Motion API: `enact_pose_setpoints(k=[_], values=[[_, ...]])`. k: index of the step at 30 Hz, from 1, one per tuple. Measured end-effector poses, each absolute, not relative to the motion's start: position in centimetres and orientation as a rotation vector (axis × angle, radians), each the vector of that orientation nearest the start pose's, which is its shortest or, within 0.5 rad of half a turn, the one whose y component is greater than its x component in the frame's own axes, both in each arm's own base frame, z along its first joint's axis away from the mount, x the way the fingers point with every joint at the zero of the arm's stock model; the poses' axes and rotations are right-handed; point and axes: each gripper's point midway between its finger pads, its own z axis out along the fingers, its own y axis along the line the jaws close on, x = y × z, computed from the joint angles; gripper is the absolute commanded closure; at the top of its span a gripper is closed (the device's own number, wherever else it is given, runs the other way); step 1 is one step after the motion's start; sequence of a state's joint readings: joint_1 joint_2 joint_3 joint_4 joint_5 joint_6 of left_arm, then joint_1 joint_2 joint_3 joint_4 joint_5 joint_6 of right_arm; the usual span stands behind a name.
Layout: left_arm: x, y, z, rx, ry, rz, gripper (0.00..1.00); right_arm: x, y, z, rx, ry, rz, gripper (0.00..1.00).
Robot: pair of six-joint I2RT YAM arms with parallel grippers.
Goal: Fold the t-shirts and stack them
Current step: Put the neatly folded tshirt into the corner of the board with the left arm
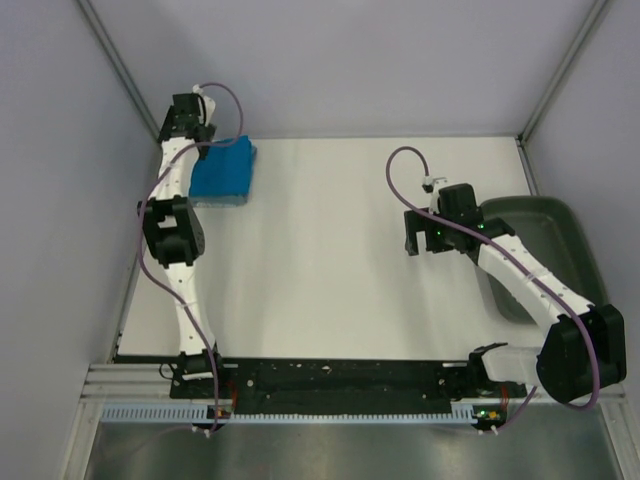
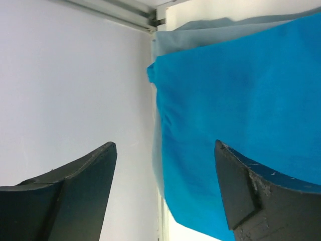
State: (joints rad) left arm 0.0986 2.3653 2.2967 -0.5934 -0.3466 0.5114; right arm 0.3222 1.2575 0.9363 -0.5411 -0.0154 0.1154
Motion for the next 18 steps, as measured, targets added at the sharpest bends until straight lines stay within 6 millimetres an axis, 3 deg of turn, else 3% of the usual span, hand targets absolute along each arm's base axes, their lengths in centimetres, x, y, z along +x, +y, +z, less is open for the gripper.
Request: enact_pose_setpoints(k=[6, 8, 9, 13, 18], values=[[60.9, 15.4, 18.7, 0.229, 2.213, 0.781, 0.15, 30.2, 10.9, 12.8, -0.259, 2.432, 0.214, 0.01], [60.3, 15.1, 19.3, 0.233, 2.211, 0.764, 0.10, 30.2, 10.9, 12.8, -0.259, 2.432, 0.214, 0.01], [59.9, 14.9, 19.6, 0.239, 2.211, 0.749, 0.01, 30.1, 10.8, 12.8, -0.259, 2.431, 0.214, 0.01], [56.7, 11.7, 20.4, 0.316, 2.231, 0.571, 0.01, 29.6, 10.7, 12.8, -0.258, 2.426, 0.215, 0.01], [50.8, 5.0, 21.5, 0.487, 2.218, 0.319, 0.02, 28.8, 10.3, 12.9, -0.256, 2.411, 0.215, 0.01]])
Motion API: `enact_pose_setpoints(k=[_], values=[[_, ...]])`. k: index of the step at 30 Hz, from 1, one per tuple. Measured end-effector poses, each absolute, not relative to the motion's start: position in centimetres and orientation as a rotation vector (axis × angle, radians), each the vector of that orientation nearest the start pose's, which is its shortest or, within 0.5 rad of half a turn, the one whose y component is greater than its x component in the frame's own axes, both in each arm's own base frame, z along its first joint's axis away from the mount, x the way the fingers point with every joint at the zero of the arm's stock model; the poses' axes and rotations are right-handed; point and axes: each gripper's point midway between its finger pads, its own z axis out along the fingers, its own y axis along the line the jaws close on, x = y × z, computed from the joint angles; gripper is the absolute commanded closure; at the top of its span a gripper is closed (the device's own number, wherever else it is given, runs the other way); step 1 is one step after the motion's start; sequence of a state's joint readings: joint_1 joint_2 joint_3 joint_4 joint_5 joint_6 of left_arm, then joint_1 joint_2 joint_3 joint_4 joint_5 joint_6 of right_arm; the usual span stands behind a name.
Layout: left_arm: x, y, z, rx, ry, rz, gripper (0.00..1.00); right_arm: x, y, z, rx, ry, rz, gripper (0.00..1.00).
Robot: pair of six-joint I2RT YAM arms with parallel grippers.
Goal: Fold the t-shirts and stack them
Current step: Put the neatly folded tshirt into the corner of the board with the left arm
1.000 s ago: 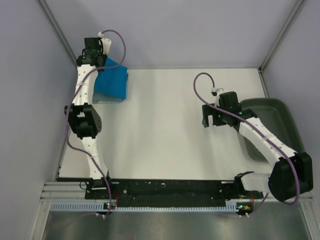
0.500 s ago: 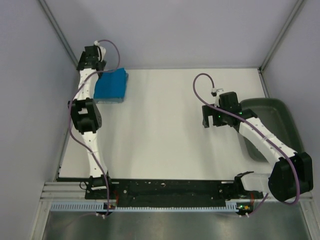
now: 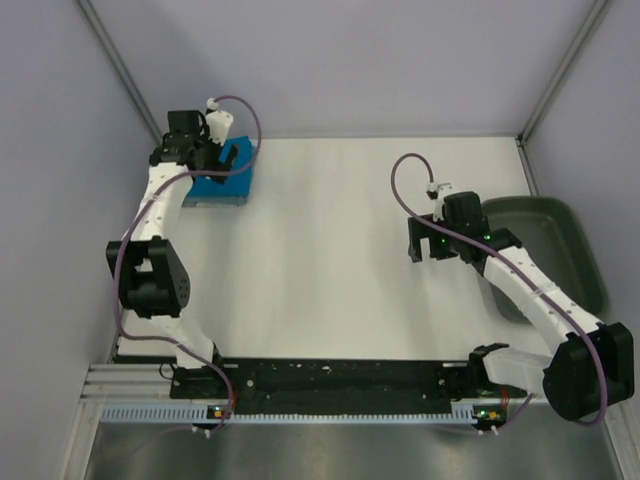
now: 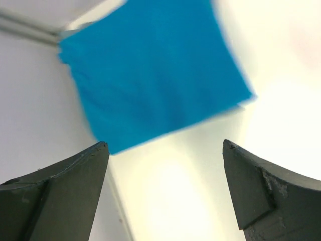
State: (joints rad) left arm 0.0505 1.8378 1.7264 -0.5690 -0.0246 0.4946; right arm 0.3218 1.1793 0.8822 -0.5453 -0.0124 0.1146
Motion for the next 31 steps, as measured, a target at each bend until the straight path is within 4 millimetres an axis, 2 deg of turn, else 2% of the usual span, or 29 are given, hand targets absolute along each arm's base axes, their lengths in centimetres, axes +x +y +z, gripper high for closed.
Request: enact_pose_setpoints(k=[2, 4, 7, 11, 15, 17, 22, 31], values=[[48.5, 2.0, 21.4, 0.558, 2.204, 0.208, 0.02, 28.6, 10.3, 12.9, -0.257, 2.403, 0.215, 0.01], [45.9, -1.0, 20.5, 0.628, 2.197, 0.089, 0.02, 28.5, 10.2, 12.6, -0.256, 2.391, 0.215, 0.01], [40.8, -4.4, 17.7, 0.704, 2.211, -0.079, 0.01, 28.3, 9.7, 11.7, -0.243, 2.365, 0.197, 0.01], [34.0, -5.4, 13.0, 0.715, 2.220, -0.178, 0.01, 28.2, 9.1, 10.5, -0.219, 2.306, 0.173, 0.01], [29.8, -5.2, 10.8, 0.680, 2.134, -0.160, 0.01, 28.8, 8.0, 9.5, -0.171, 2.213, 0.115, 0.01], [29.0, -5.0, 10.5, 0.643, 2.065, -0.131, 0.01, 29.2, 7.4, 9.3, -0.150, 2.163, 0.084, 0.01], [28.7, -4.0, 9.5, 0.488, 1.950, -0.066, 0.01, 29.6, 6.0, 9.0, -0.109, 2.050, 0.012, 0.01], [30.3, -4.1, 10.6, 0.411, 1.875, -0.077, 0.01, 30.0, 5.1, 10.3, -0.075, 1.925, -0.016, 0.01]])
